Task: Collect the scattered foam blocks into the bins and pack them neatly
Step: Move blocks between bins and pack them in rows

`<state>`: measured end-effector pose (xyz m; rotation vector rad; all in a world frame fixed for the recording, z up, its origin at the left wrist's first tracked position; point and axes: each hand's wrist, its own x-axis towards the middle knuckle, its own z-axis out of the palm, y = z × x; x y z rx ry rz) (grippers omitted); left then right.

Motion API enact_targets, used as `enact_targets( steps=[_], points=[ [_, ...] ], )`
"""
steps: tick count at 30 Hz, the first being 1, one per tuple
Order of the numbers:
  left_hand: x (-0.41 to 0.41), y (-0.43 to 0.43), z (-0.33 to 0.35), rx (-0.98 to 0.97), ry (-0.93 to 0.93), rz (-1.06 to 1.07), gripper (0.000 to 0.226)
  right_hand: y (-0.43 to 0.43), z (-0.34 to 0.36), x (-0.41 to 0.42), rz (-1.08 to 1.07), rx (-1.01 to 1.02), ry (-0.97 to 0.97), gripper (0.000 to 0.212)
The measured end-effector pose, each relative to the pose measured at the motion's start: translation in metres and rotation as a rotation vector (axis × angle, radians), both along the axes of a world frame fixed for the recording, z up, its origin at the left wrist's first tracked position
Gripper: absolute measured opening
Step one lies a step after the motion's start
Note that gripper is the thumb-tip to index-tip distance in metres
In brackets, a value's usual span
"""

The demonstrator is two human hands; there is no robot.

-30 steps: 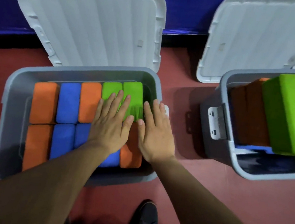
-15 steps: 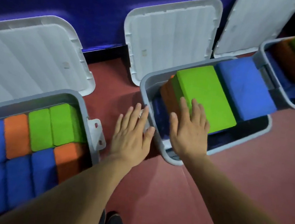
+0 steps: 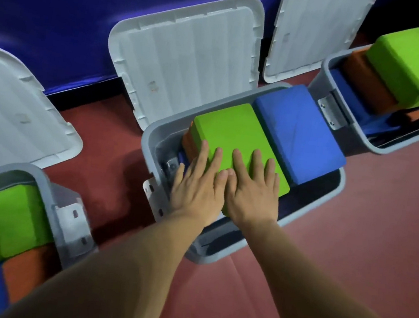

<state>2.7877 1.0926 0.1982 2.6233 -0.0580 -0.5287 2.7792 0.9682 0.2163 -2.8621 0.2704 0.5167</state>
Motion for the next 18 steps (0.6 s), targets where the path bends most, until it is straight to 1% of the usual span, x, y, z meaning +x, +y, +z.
enact_targets(
  steps=[5,9,11,14,16,18],
  points=[
    [-0.003,-0.011,-0.007,-0.001,-0.037,0.059,0.076,-0.006,-0.004,0.002,0.017,0.045,-0.012,0.056],
    [-0.006,-0.016,-0.003,0.056,-0.056,0.120,0.077,-0.011,-0.007,0.002,0.034,0.121,-0.014,0.055],
    [-0.009,-0.021,0.002,0.058,-0.076,0.176,0.074,-0.016,-0.005,0.001,0.067,0.167,-0.023,0.054],
    [-0.017,-0.030,0.005,-0.067,-0.031,0.355,0.061,-0.035,-0.001,-0.001,0.126,0.234,-0.083,0.052],
    [-0.023,-0.040,0.005,-0.188,-0.027,0.442,0.069,-0.057,0.001,-0.002,0.168,0.231,-0.137,0.054],
    [-0.027,-0.057,0.005,-0.244,-0.027,0.523,0.071,-0.082,0.000,-0.005,0.181,0.228,-0.112,0.058]
  ],
)
